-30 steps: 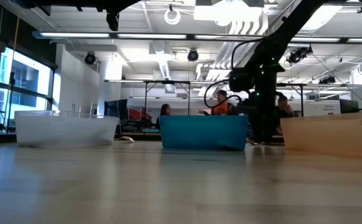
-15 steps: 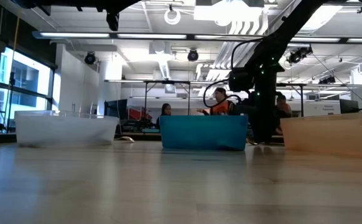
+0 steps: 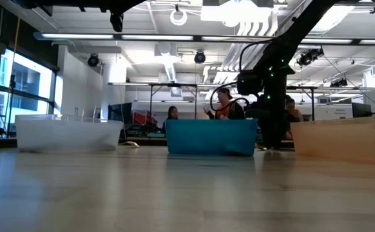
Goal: Sort silverware by color (type)
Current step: Put the gold spoon into the orange bin
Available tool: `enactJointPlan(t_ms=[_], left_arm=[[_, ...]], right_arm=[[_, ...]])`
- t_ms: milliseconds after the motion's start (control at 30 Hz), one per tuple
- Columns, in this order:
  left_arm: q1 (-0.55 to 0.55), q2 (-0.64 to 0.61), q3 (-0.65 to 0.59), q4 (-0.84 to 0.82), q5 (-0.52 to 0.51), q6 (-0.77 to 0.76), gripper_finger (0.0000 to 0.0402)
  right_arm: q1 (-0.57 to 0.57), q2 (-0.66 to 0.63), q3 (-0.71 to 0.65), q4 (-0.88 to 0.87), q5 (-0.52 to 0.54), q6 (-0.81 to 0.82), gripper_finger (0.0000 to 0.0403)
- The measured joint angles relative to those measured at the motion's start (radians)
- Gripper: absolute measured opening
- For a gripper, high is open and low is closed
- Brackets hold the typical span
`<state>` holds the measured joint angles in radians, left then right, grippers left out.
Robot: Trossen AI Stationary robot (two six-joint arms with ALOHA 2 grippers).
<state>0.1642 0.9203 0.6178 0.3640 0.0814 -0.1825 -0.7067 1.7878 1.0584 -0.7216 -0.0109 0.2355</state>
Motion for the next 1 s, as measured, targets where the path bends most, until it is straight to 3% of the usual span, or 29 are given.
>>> enactJointPlan(t_ms=[1000], left_arm=[[0.0,0.0,0.0,0.0,0.002,0.0,0.0]], right_arm=[[0.0,-0.003,-0.077,0.05,-0.009,0.052,0.0118]])
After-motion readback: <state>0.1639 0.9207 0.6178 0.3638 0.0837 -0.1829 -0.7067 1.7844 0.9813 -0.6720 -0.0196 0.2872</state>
